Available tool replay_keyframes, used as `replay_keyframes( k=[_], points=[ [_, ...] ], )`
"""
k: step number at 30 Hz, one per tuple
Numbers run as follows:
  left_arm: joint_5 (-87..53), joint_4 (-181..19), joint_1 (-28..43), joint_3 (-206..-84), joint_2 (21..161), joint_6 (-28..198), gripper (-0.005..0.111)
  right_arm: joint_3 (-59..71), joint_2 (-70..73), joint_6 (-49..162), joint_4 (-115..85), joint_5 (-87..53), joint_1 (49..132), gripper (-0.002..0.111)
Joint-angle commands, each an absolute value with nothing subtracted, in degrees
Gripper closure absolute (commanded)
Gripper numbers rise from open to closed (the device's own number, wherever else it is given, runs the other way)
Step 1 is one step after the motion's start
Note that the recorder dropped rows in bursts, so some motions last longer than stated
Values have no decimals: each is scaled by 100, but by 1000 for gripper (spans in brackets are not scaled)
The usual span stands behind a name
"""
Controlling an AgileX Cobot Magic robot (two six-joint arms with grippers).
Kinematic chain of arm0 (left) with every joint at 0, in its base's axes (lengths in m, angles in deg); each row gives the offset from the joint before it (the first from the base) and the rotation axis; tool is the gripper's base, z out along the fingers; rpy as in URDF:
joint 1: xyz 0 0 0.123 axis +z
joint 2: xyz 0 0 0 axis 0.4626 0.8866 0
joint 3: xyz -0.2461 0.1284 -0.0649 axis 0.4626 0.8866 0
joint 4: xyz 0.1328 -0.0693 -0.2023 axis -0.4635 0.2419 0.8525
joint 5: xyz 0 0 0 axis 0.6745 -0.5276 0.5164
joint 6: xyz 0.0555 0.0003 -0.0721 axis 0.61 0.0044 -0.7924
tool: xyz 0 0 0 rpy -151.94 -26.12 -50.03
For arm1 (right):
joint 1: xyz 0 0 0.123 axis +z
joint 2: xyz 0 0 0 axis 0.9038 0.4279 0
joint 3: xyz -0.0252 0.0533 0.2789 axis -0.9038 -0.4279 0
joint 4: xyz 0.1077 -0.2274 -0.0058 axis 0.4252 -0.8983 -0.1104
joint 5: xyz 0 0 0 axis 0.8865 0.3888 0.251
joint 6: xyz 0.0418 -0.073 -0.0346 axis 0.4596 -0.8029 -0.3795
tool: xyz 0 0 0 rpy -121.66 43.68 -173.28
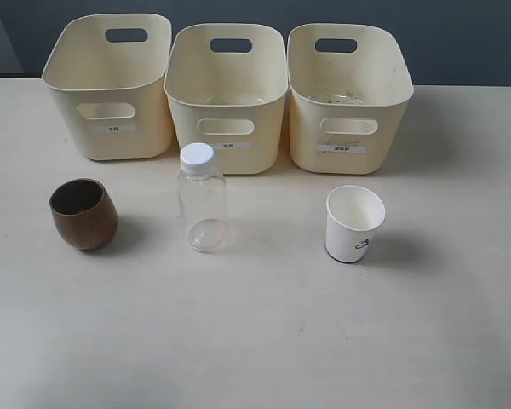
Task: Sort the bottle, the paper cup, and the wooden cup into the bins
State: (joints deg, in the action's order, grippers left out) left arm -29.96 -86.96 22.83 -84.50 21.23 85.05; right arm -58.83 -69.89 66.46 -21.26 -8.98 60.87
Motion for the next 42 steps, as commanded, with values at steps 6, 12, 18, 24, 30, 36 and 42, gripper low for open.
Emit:
replay_keyframes(
  k=[6,12,18,24,30,36,42],
  points=[
    [-2973,-8713,2301,-8443,2095,8494,107,-5894,-7027,6638,-2137,-944,6049,109],
    [-2973,-8713,2301,-8443,2095,8494,107,-5894,-7027,6638,-2137,-944,6049,109],
    [-2973,-8713,2301,-8443,2095,8494,107,-5894,-7027,6638,-2148,-964,6049,109],
    [-2973,-8713,2301,-8443,2095,8494,107,-5894,-7027,6802,-1009,-1244,6066,109],
    [-2973,-8713,2301,-8443,2095,8494,107,-5894,-7027,6815,1177,-1590,6066,109],
    [-2973,-8713,2301,-8443,2095,8494,107,-5894,-7027,6815,1573,-2037,6066,109],
    [-2973,-8713,2301,-8443,2095,8494,107,-5894,-7027,6856,1478,-2288,6066,109]
  ],
)
